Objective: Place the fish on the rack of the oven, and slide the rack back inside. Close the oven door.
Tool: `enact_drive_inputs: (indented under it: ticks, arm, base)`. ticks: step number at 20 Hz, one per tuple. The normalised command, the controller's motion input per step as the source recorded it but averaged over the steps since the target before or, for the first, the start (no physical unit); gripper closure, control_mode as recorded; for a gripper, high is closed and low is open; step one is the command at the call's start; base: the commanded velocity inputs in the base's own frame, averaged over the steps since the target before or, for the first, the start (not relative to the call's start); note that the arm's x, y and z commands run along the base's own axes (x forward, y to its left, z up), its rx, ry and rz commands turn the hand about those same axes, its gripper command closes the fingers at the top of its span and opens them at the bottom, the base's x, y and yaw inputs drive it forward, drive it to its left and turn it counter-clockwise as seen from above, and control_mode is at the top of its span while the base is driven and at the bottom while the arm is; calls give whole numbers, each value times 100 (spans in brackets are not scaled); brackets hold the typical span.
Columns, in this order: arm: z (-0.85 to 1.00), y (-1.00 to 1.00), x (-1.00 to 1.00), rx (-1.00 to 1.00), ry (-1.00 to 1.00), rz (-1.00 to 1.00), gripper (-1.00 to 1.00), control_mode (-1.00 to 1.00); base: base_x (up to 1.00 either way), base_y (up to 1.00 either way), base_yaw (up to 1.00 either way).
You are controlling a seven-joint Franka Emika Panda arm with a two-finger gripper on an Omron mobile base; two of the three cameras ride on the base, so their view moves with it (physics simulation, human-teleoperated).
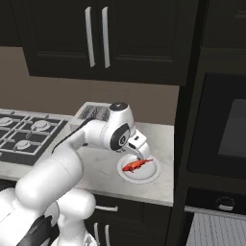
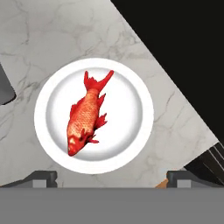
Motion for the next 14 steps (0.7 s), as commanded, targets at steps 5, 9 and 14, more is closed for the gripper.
enact_drive_inputs:
  ticks: [5,9,14]
  arm:
    - [-43,0,16,1,1,0,-100,-100]
    - [-38,0,32,1,1,0,-100,-100]
    - [-30,0,30,1,0,0,-100,-100]
  base:
    - [0,0,0]
    - [0,0,0]
    - [0,0,0]
